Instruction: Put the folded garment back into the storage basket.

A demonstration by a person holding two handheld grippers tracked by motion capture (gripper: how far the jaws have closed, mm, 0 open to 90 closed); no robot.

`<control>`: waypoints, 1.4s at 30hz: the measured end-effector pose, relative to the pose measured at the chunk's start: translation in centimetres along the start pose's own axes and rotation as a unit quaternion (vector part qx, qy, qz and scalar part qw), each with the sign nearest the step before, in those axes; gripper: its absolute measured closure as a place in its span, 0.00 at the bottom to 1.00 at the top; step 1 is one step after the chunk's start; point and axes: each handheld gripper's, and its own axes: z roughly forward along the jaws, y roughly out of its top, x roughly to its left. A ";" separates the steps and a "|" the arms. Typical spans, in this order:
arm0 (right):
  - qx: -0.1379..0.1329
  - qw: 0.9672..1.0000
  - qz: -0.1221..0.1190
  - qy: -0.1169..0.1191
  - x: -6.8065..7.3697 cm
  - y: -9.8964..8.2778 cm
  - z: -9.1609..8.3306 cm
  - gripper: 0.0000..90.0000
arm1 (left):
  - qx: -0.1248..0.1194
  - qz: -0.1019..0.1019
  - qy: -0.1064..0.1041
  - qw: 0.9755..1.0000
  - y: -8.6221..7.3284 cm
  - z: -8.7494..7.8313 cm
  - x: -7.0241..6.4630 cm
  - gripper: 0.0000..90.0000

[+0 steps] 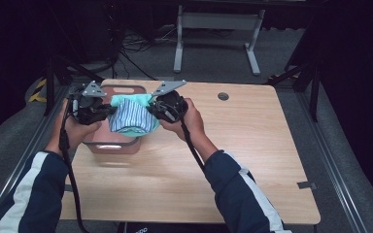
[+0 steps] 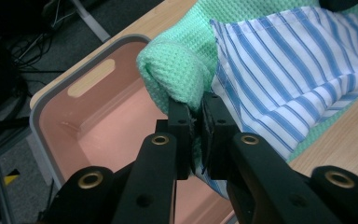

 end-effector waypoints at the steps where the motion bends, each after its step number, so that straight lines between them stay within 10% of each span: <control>1: 0.001 1.000 -0.001 0.001 0.1 0.1 0.3 0.93 | -0.001 -0.001 0.001 1.000 -0.1 0.0 0.2 0.93; 42: 0.064 0.998 0.000 0.027 2.6 0.1 10.0 0.93 | 0.073 -0.023 0.047 0.996 -4.7 4.0 3.8 0.93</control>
